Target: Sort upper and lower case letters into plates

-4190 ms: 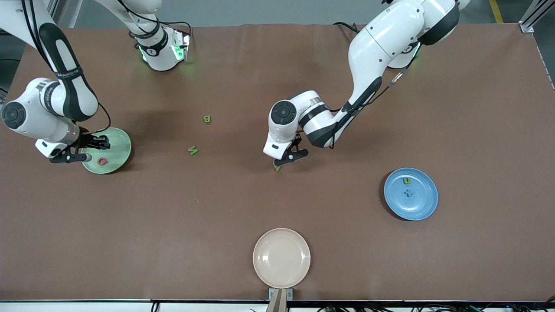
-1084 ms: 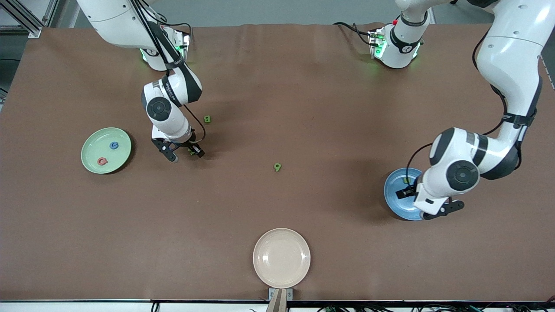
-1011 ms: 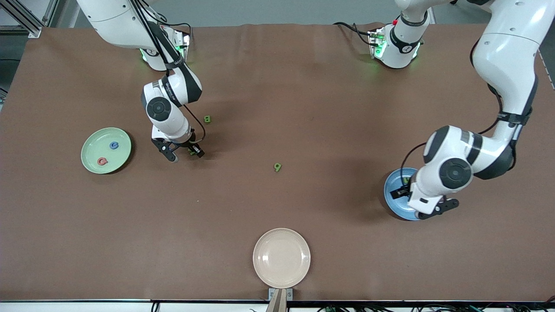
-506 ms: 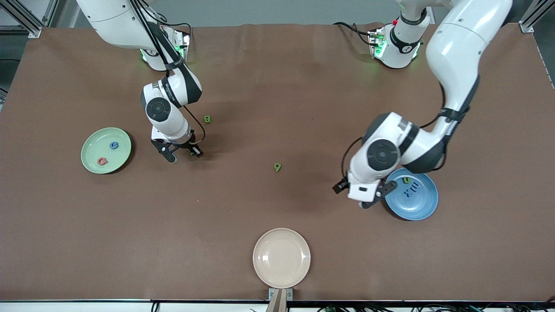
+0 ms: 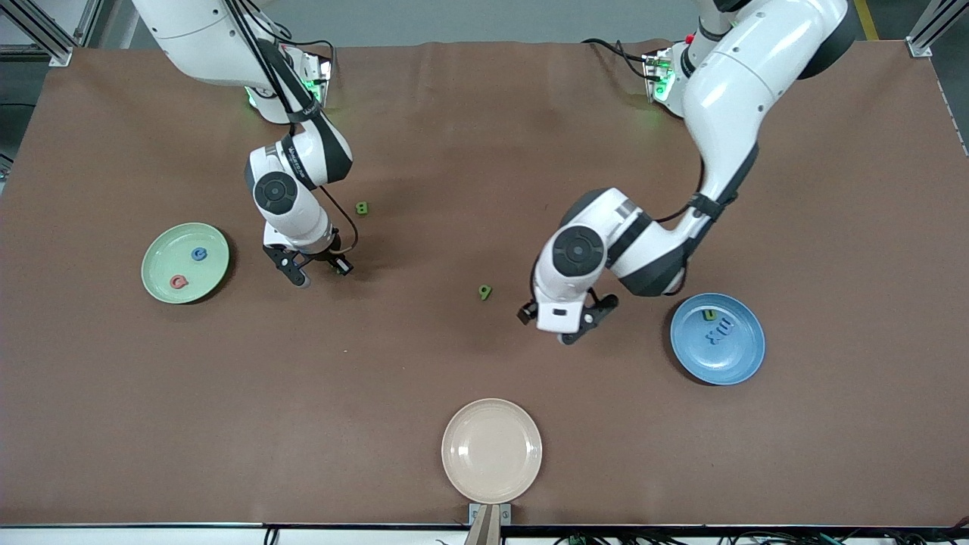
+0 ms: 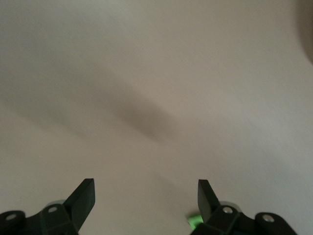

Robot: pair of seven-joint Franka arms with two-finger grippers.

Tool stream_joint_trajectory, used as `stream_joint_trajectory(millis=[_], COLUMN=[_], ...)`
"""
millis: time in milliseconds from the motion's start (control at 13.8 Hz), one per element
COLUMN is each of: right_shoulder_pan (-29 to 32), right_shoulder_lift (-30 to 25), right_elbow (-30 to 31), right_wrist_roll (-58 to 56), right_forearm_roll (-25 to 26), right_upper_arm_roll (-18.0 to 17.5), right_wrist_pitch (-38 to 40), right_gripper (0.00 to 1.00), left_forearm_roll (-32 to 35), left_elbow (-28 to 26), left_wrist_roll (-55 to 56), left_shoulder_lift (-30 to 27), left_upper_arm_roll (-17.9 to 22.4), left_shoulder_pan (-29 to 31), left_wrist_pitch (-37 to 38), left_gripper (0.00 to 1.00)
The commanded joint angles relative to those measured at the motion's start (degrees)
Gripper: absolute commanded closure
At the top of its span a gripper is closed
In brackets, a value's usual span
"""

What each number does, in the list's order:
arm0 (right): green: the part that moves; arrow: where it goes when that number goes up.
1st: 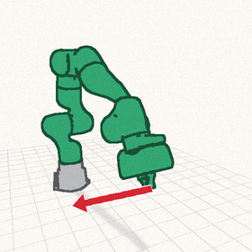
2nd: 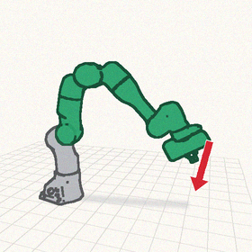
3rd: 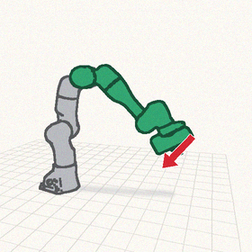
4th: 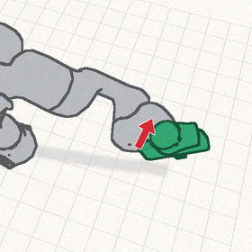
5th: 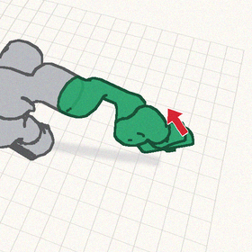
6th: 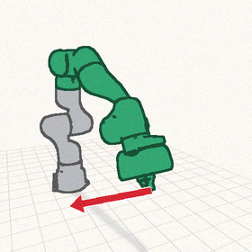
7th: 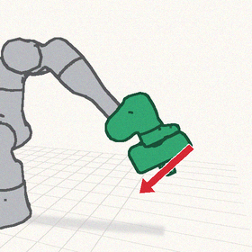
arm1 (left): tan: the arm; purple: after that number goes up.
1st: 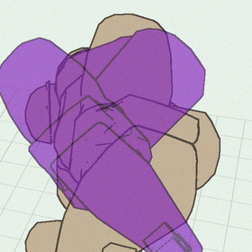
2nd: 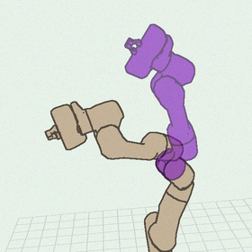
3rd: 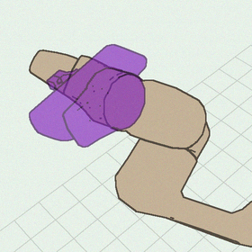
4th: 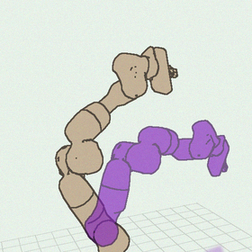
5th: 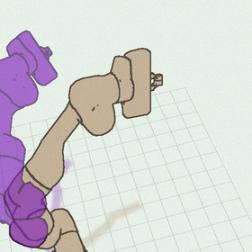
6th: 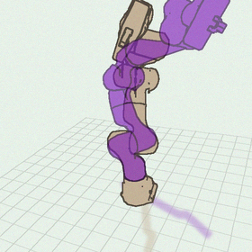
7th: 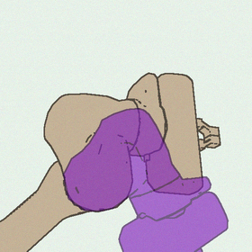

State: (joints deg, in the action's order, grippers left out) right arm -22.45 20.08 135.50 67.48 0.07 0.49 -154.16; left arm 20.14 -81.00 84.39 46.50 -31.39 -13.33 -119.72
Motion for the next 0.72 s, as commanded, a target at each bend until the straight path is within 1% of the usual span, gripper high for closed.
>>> stream_joint_trajectory(millis=[0, 72, 144, 289, 361, 506, 650], right_shoulder_pan=[0.12, -0.31, -0.84, -0.41, 0.38, 3.71, 8.01], right_shoulder_lift=[1.01, 0.58, -0.38, -5.20, -8.01, -13.11, -16.55], right_elbow=[-0.94, -0.94, -0.86, -1.21, -1.21, -1.21, -1.03], right_wrist_roll=[-0.07, 0.10, 0.10, -1.55, -3.91, -10.23, -17.60], right_forearm_roll=[-0.25, -0.25, -0.16, 0.28, 0.28, 0.28, 0.28], right_upper_arm_roll=[-0.05, -0.05, -0.05, 0.04, 0.13, 0.13, 0.13], right_wrist_pitch=[0.35, 0.44, 1.83, 9.54, 13.75, 20.79, 25.29], right_gripper=[0.86, 0.87, 0.87, 0.87, 0.87, 0.87, 0.86], left_forearm_roll=[-0.46, -0.54, -0.63, -0.72, -0.72, -0.63, -0.46], left_elbow=[4.79, 5.67, 5.85, 5.77, 5.77, 5.77, 5.85], left_wrist_roll=[2.43, 3.32, 3.85, 3.24, 3.06, 2.80, 1.75], left_shoulder_lift=[3.59, 4.21, 4.39, 4.48, 4.82, 6.05, 7.11], left_upper_arm_roll=[1.15, 3.41, 6.48, 11.94, 12.75, 13.02, 13.10], left_shoulder_pan=[-4.85, -7.30, -11.24, -17.06, -17.87, -19.01, -20.15], left_wrist_pitch=[-2.96, -3.84, -4.81, -5.61, -5.70, -7.71, -7.98], left_gripper=[0.10, 0.11, 0.13, 0.15, 0.16, 0.19, 0.22])
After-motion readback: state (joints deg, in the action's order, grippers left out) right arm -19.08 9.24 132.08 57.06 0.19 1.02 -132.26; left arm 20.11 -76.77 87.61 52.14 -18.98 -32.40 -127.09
